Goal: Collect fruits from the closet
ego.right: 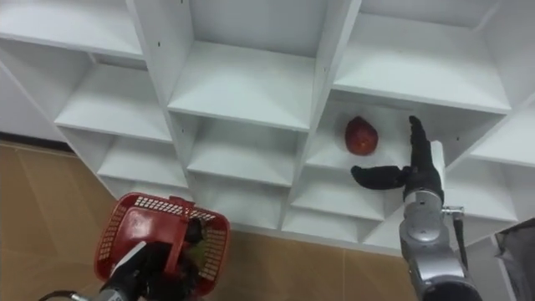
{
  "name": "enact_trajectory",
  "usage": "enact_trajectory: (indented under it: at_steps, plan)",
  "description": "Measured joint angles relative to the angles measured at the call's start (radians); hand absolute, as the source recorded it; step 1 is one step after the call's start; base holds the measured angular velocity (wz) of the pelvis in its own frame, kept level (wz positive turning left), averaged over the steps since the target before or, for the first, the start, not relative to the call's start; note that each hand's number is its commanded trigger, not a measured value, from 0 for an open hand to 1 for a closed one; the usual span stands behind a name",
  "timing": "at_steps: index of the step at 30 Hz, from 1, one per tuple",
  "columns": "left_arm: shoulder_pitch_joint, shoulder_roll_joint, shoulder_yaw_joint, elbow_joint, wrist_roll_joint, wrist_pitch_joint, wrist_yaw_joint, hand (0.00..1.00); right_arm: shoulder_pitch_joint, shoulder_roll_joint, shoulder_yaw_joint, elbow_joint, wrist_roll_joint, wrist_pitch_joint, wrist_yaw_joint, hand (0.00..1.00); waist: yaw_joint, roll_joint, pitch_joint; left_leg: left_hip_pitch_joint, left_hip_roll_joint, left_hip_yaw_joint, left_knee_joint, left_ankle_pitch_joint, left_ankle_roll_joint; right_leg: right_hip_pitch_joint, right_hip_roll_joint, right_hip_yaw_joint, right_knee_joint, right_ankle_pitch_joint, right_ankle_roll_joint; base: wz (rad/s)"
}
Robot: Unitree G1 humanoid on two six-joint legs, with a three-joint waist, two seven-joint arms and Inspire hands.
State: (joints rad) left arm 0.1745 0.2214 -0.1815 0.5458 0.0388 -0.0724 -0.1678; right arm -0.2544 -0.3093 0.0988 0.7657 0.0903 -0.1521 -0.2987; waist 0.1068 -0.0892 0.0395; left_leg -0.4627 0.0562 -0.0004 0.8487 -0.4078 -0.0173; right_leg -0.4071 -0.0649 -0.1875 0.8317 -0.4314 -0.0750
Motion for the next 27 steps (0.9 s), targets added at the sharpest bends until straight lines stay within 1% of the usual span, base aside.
enact_trajectory:
  at_steps: [3,5,7,9,12,16,18,20,24,27]
  plan:
    - [-0.012,0.0,-0.001,-0.008,-0.006,0.0,0.002,1.0,-0.019,0.0,0.0,-0.002,-0.022,0.0,-0.034,0.0,0.013,-0.003,-0.0007,-0.031,0.001,0.002,0.001,0.0,0.0,-0.037,0.0,0.001,0.0,0.0,0.0,-0.03]
    - [-0.016,0.001,-0.001,-0.01,-0.006,0.001,0.002,1.0,-0.055,0.002,0.0,-0.002,-0.016,0.0,-0.063,0.0,0.018,-0.004,-0.0006,-0.055,0.002,0.01,0.0,0.002,0.002,-0.062,0.0,0.008,0.003,0.004,-0.001,-0.09]
    - [-0.017,0.0,-0.003,-0.01,-0.006,0.001,0.002,1.0,-0.08,0.002,0.0,-0.001,0.002,0.0,-0.082,0.0,0.024,-0.006,0.0002,-0.057,0.002,0.015,-0.004,0.003,0.004,-0.066,-0.002,0.009,0.002,0.005,0.0,-0.03]
    - [-0.019,0.001,-0.005,-0.01,-0.006,0.002,0.002,1.0,-0.1,0.002,0.0,-0.001,0.016,0.0,-0.103,0.0,0.029,-0.01,0.0026,-0.057,0.001,0.016,-0.009,0.003,0.005,-0.066,-0.004,0.008,-0.001,0.005,0.0,0.0]
    - [-0.023,0.005,-0.009,-0.01,-0.007,0.003,0.003,1.0,-0.124,0.002,0.01,0.0,0.018,0.0,-0.128,0.0,0.037,-0.025,0.0033,-0.061,-0.001,0.014,-0.032,0.013,0.005,-0.068,-0.005,0.003,-0.023,0.009,0.001,0.07]
    - [-0.027,0.006,-0.03,-0.01,-0.007,0.004,0.009,1.0,-0.14,0.002,0.032,0.004,0.017,0.0,-0.158,0.0,0.044,-0.025,0.0034,-0.061,-0.003,0.009,-0.05,0.016,0.005,-0.062,-0.004,-0.005,-0.046,0.013,0.004,0.04]
    - [-0.03,0.007,-0.035,-0.009,-0.007,0.019,0.011,1.0,-0.141,0.003,0.042,0.004,0.017,0.0,-0.171,0.0,0.044,-0.031,0.0065,-0.062,-0.015,0.005,-0.069,0.025,0.005,-0.067,-0.011,-0.005,-0.055,0.016,0.006,0.08]
    - [-0.03,0.014,-0.042,-0.009,-0.007,0.029,0.011,1.0,-0.149,0.003,0.042,0.004,0.018,0.001,-0.181,0.0,0.05,-0.032,0.007,-0.074,-0.017,0.005,-0.08,0.03,0.005,-0.08,-0.012,-0.005,-0.062,0.017,0.007,0.02]
    - [-0.034,0.015,-0.046,-0.016,-0.005,0.031,0.011,1.0,-0.17,0.003,0.042,0.005,0.024,0.001,-0.191,0.0,0.056,-0.031,0.0071,-0.085,-0.018,0.001,-0.099,0.038,0.003,-0.086,-0.01,-0.01,-0.084,0.023,0.007,0.04]
    - [-0.049,0.014,-0.059,-0.015,-0.006,0.048,0.014,1.0,-0.198,0.003,0.043,0.005,0.042,0.002,-0.207,0.0,0.06,-0.032,0.0074,-0.086,-0.024,-0.006,-0.14,0.059,0.002,-0.085,-0.009,-0.017,-0.127,0.042,0.009,0.09]
